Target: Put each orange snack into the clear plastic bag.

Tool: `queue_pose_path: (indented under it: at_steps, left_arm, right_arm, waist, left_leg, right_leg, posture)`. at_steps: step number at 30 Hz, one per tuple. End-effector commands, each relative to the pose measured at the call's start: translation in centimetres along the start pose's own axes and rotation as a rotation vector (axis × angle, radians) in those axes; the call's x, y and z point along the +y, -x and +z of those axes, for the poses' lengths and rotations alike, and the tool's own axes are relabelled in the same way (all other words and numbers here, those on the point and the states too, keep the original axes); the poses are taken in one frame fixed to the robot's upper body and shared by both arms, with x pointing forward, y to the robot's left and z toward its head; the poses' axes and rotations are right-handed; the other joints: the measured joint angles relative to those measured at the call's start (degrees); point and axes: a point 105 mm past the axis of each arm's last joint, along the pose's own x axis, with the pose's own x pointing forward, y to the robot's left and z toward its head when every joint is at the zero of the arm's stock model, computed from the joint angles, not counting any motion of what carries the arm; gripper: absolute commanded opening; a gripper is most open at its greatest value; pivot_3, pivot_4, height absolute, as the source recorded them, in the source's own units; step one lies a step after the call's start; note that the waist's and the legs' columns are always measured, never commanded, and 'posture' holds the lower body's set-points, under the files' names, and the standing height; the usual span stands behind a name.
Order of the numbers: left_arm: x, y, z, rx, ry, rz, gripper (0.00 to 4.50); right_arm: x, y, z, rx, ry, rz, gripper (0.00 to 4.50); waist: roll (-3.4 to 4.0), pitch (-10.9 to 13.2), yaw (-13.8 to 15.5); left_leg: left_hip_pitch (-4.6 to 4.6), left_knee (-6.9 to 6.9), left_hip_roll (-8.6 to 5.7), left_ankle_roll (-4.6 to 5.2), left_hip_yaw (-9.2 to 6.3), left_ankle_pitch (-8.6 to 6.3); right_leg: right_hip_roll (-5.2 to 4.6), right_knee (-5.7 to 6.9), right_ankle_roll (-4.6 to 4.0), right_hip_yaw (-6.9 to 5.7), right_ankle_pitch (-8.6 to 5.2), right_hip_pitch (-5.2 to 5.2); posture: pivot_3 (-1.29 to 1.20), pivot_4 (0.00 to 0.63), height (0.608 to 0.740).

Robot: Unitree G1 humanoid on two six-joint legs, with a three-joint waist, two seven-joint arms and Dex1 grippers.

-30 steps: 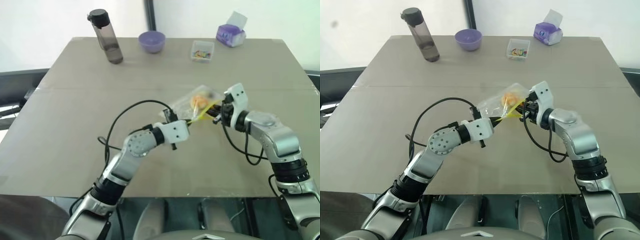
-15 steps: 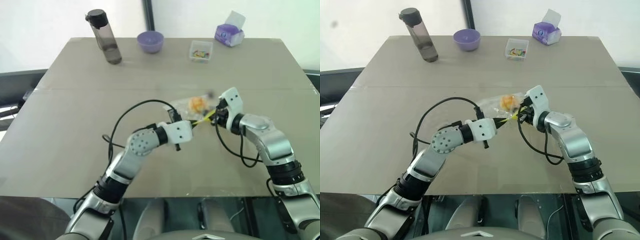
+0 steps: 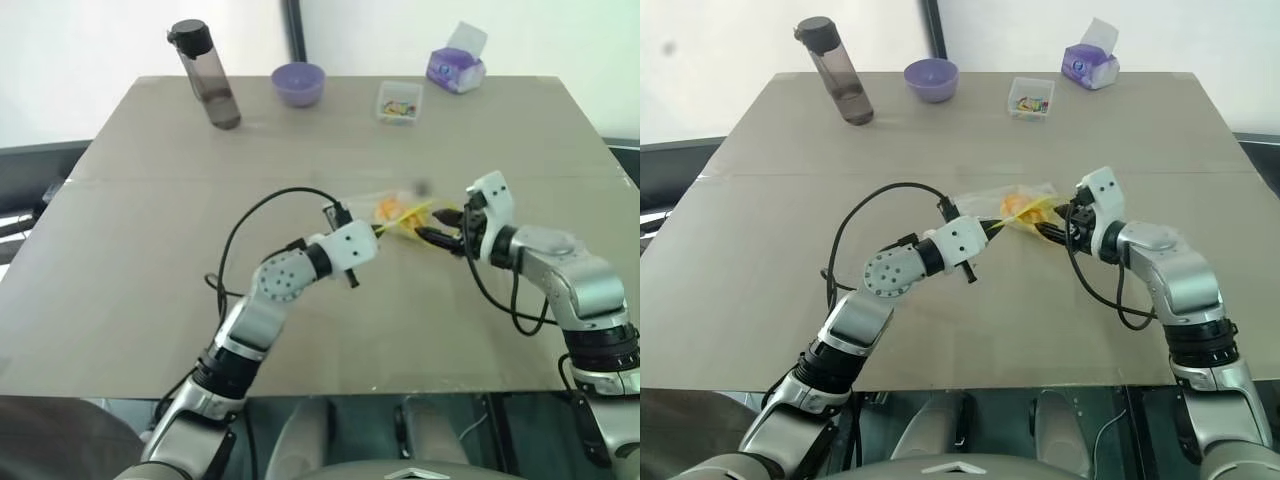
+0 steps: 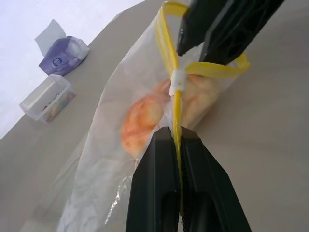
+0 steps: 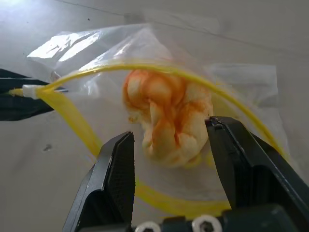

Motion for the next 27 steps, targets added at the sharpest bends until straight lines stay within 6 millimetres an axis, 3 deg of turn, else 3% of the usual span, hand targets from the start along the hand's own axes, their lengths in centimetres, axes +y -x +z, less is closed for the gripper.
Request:
queue_pose_path:
  at_steps: [1, 9, 12, 18, 23, 27]
  left_arm:
    - [1.5, 0.2, 0.3, -0.009, 0.023, 0.07, 0.0]
    - [1.7, 0.5, 0.0, 0.006, 0.083, 0.098, 0.0]
    - [1.5, 0.6, -0.3, 0.019, 0.101, 0.11, 0.0]
    - [1.1, 0.8, -0.2, 0.022, 0.102, 0.101, 0.0]
    - [1.2, 1.0, -0.3, 0.031, 0.092, 0.101, 0.0]
    - [1.4, 1.1, -0.4, 0.035, 0.088, 0.105, 0.0]
  right_arm:
    - [1.5, 2.6, 1.9, -0.075, 0.071, 0.124, 2.62]
    - [-0.9, 5.7, 0.6, 0.009, 0.246, 0.099, 2.62]
    - [-4.2, 5.1, -0.9, 0.128, 0.431, -0.093, 2.62]
    - [-6.0, 2.4, -1.1, 0.109, 0.603, -0.221, 2.62]
    - [-3.9, 1.3, -1.7, 0.095, 0.641, -0.079, 2.62]
    - [-4.1, 1.2, -1.2, 0.076, 0.663, -0.098, 2.62]
  waist:
    - [0.0, 0.0, 0.2]
    - [0.0, 0.0, 0.2]
    - [-0.01, 0.0, 0.1]
    - [0.0, 0.0, -0.3]
    - [-0.01, 0.0, 0.3]
    - [0.0, 0.0, 0.3]
  left_leg:
    - [-0.01, 0.0, 0.0, 0.0, -0.01, 0.0]
    - [0.01, 0.04, 0.0, 0.12, -0.03, -0.07]
    - [0.04, 0.05, 0.0, 0.12, 0.04, -0.07]
    - [0.07, 0.03, 0.05, -0.13, 0.08, 0.07]
    - [0.02, 0.04, 0.02, -0.14, 0.03, 0.08]
    - [0.0, 0.04, 0.01, -0.14, 0.02, 0.08]
  right_leg:
    - [0.0, -0.02, 0.0, -0.01, 0.0, 0.0]
    - [0.01, 0.0, 0.0, -0.04, 0.0, 0.04]
    - [-0.01, -0.01, 0.01, 0.01, 0.0, 0.06]
    - [0.02, 0.03, 0.01, 0.05, 0.0, 0.04]
    - [-0.01, -0.03, 0.01, 0.0, 0.0, 0.04]
    - [-0.02, -0.04, 0.01, -0.01, 0.0, 0.04]
  posture:
    - [0.0, 0.15, 0.74]
    - [0.0, 0.15, 0.74]
    - [0.0, 0.15, 0.74]
    - [0.0, 0.15, 0.74]
    - [0.0, 0.15, 0.74]
    - [0.0, 0.15, 0.74]
